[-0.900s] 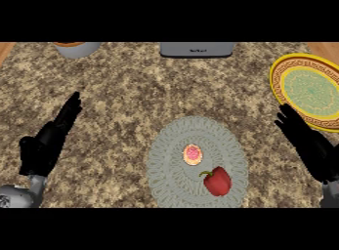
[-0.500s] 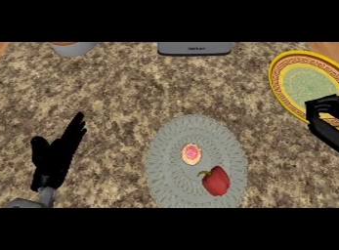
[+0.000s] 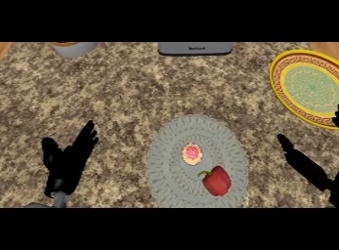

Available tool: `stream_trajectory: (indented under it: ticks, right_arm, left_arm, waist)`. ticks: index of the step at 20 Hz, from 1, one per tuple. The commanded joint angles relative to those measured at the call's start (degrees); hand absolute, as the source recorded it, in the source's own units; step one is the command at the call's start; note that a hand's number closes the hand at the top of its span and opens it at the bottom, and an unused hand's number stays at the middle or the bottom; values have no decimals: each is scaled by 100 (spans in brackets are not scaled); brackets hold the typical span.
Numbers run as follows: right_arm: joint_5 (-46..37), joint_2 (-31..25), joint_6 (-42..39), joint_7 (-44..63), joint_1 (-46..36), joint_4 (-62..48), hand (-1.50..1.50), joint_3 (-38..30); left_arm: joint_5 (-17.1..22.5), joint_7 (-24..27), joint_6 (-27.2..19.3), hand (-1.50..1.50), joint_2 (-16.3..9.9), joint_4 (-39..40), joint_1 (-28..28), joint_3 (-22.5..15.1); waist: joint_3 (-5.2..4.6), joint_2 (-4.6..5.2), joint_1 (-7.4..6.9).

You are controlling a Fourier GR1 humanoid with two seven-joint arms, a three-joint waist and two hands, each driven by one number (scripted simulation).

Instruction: Pick the cupcake from the placemat and place it in the plate

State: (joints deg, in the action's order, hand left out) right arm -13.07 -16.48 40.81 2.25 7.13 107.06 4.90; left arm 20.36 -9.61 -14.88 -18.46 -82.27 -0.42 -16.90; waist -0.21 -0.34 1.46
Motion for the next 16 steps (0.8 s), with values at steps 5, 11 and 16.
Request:
stream_trajectory:
  ticks: [5, 11, 16]
  right_arm:
    - [-1963, -458, -641, 1865, 950, 1100, -150, 1038]
    - [-2687, -833, -2216, 3825, 580, 1544, -150, 1625]
    - [-3457, -376, -3409, 5667, -404, 1844, -150, 2236]
  left_arm:
    - [-22, 35, 92, 0, 141, 158, -41, 64]
    - [-30, 2, 180, 0, 158, -67, 53, -30]
    - [-278, 62, 31, 0, 330, 55, 11, -149]
  waist:
    - [-3, 30, -88]
    - [-7, 40, -238]
    - [1, 39, -234]
